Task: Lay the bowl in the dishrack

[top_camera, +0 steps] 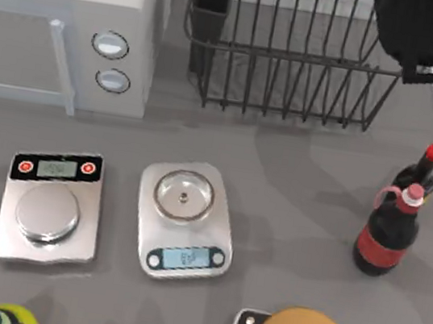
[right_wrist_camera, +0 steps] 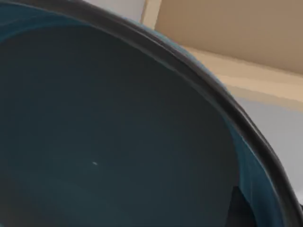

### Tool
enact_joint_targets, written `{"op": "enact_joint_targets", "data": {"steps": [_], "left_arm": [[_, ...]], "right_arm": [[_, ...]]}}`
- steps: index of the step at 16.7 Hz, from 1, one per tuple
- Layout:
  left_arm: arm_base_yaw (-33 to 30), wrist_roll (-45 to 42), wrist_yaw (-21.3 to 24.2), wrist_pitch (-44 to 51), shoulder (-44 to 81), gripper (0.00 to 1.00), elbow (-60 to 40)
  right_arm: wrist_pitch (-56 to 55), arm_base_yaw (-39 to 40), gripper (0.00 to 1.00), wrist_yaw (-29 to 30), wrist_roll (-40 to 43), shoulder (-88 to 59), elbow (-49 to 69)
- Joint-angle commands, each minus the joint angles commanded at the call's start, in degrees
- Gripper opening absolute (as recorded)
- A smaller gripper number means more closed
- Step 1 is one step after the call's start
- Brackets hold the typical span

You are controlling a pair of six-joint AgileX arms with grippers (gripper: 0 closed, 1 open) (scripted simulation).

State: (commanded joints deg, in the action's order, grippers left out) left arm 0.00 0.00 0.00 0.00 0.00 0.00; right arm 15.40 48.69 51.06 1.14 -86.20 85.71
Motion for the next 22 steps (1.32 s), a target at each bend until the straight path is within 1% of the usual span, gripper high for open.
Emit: {"op": "enact_joint_targets", "data": {"steps": [2, 5, 7, 12, 14, 16, 18, 22], "left_arm": [[0.0, 0.0, 0.0, 0.0, 0.0, 1.0, 0.0], [0.0, 0.0, 0.0, 0.0, 0.0, 1.0, 0.0], [0.0, 0.0, 0.0, 0.0, 0.0, 1.0, 0.0], [0.0, 0.0, 0.0, 0.0, 0.0, 1.0, 0.0], [0.0, 0.0, 0.0, 0.0, 0.0, 1.0, 0.0], [0.0, 0.0, 0.0, 0.0, 0.0, 1.0, 0.0], [0.0, 0.0, 0.0, 0.0, 0.0, 1.0, 0.0], [0.0, 0.0, 0.0, 0.0, 0.0, 1.0, 0.0]], "right_arm": [[-6.83, 5.64, 0.0, 4.53, -1.7, 1.69, -1.51], [-12.97, 10.09, 0.0, 8.93, -2.81, 3.3, -3.03], [-14.05, 10.77, 0.0, 9.76, -2.94, 3.62, -3.34], [-14.04, 10.45, 0.0, 9.48, -3.0, 3.26, -3.15], [-16.0, 9.07, 0.0, 8.59, -2.93, 1.26, -3.28], [-20.38, 6.44, 0.0, 6.45, -2.79, -3.02, -3.68], [-27.13, 2.99, 0.0, 3.2, -2.7, -8.74, -4.4], [-43.97, -5.01, 0.0, -5.07, -2.58, -21.12, -6.68]]}}
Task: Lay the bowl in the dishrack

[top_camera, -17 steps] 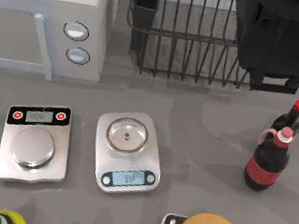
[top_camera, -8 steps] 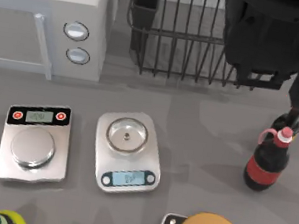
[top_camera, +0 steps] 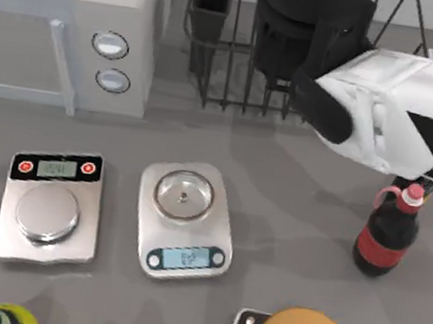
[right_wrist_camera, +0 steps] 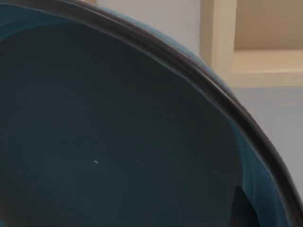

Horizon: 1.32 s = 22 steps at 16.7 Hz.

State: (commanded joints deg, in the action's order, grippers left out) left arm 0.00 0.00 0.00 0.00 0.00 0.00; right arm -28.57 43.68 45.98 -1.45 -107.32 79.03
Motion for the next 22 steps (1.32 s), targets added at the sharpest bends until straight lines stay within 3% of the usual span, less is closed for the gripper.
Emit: {"op": "enact_joint_targets", "data": {"steps": [5, 10, 22], "left_arm": [[0.0, 0.0, 0.0, 0.0, 0.0, 1.0, 0.0], [0.0, 0.0, 0.0, 0.0, 0.0, 1.0, 0.0], [0.0, 0.0, 0.0, 0.0, 0.0, 1.0, 0.0]], "right_arm": [[-11.17, -7.13, 0.0, -7.53, 0.4, -9.44, -2.52], [-11.59, -7.47, 0.0, -7.87, 0.43, -9.82, -2.65], [-11.59, -7.47, 0.9, -7.87, 0.43, -9.82, -2.65]]}}
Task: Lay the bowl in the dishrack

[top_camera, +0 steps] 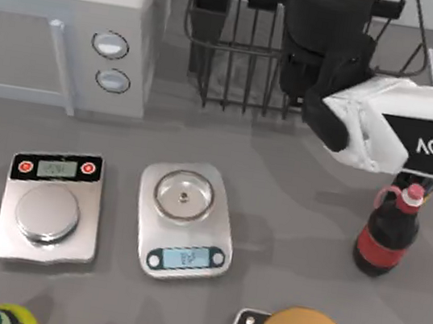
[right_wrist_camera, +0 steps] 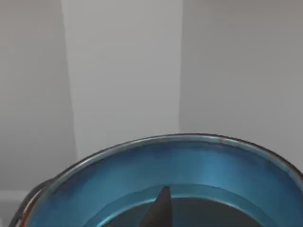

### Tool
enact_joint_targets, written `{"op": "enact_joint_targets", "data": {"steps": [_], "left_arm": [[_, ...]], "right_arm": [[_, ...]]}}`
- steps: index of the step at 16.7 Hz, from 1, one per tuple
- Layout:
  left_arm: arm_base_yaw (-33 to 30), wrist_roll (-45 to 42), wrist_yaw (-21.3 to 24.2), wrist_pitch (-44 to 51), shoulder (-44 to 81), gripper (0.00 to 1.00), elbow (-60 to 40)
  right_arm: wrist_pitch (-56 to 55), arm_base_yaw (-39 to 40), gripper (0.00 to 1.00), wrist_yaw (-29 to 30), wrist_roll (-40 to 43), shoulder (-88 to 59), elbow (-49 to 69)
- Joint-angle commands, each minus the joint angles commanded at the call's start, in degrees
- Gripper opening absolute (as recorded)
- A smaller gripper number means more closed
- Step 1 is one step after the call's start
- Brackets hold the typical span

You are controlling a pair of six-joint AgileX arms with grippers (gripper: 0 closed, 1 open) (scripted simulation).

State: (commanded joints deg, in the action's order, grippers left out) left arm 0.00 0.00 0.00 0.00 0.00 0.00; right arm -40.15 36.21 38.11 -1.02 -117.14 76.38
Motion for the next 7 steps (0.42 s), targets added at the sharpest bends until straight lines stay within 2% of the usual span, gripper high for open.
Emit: {"op": "enact_joint_targets", "data": {"steps": [1, 2, 7], "left_arm": [[0.0, 0.0, 0.0, 0.0, 0.0, 1.0, 0.0], [0.0, 0.0, 0.0, 0.0, 0.0, 1.0, 0.0], [0.0, 0.0, 0.0, 0.0, 0.0, 1.0, 0.0]], "right_arm": [[0.0, 0.0, 0.98, 0.0, 0.0, 0.0, 0.0], [0.0, 0.0, 1.0, 0.0, 0.0, 0.0, 0.0], [0.0, 0.0, 1.0, 0.0, 0.0, 0.0, 0.0]]}}
